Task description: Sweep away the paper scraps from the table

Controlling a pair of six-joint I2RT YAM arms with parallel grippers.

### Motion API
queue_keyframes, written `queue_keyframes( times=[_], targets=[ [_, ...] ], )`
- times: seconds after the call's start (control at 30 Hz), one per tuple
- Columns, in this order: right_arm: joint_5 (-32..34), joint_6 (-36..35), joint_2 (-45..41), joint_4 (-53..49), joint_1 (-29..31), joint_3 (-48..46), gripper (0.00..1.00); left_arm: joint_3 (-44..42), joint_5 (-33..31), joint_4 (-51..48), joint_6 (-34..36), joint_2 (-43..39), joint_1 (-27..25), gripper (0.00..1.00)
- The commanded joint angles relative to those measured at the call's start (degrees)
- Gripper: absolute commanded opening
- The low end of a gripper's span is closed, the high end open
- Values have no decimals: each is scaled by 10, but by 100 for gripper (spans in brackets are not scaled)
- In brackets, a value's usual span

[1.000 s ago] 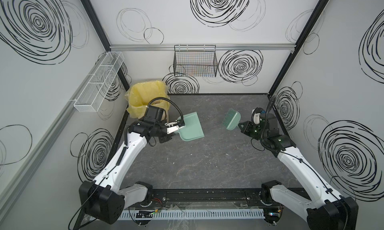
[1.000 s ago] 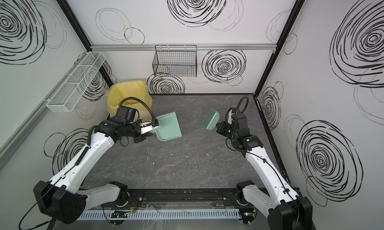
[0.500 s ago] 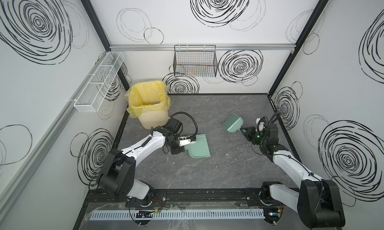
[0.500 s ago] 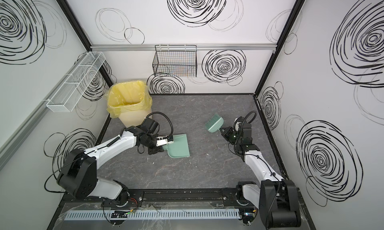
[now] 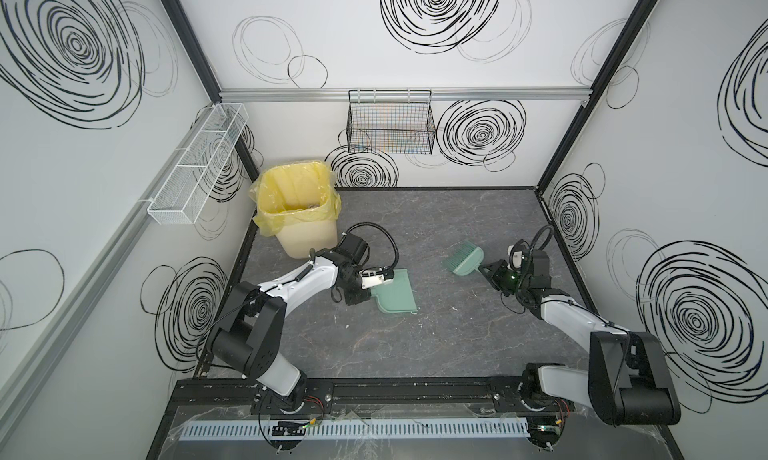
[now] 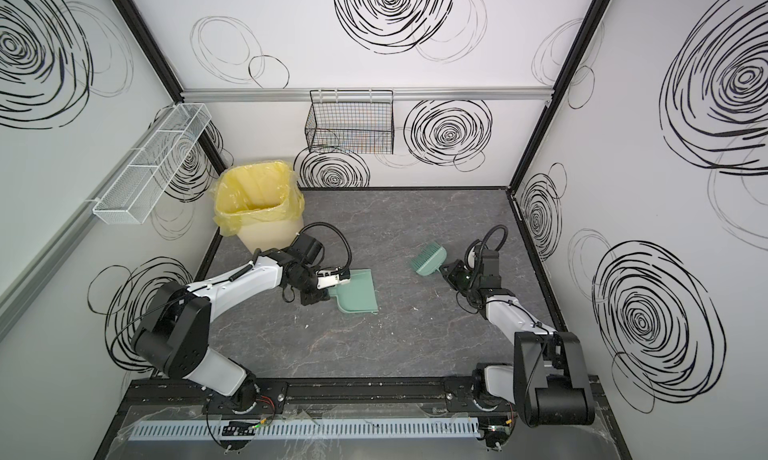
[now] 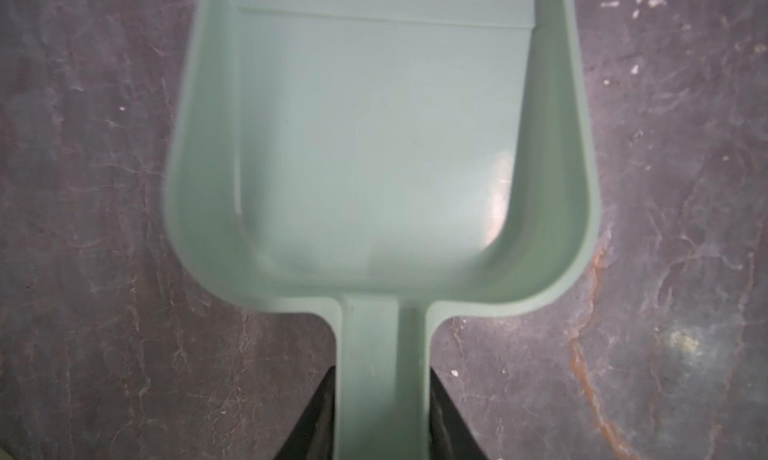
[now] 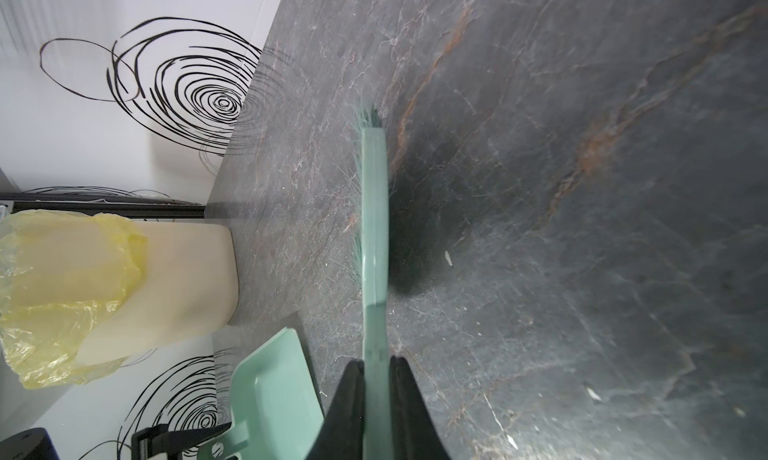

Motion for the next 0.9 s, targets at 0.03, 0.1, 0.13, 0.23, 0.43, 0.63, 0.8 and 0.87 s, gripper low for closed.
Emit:
queue_keyframes(
  times=[0.03,0.1,0.13,0.23,0.43,0.63,0.8,0.87],
  targets=[
    [11,-21,-9,-18,-7,-13,35,35,-8,0,-3,14,2,42],
    [11,-26,-8,-25,-8,-12,41,43,-8,-3,-1,22,4,42],
    [11,-28,-8,-29,-8,-12,43,47,-9,-4,-1,26,5,42],
    [15,-33,-12,-41,-8,-11,54,57,-8,-10,1,34,9,45],
    [48,-59,-50,-102,-8,-9,68,93,68,-47,5,-6,52,82],
    [118,-87,-102,-195,-3,-9,92,124,235,-54,-21,-97,165,96],
    [181,-101,-174,-260,-2,-10,94,52,311,119,-168,-195,267,96],
    [202,-110,-210,-269,-2,-3,97,-19,312,251,-286,-246,304,97]
  ],
)
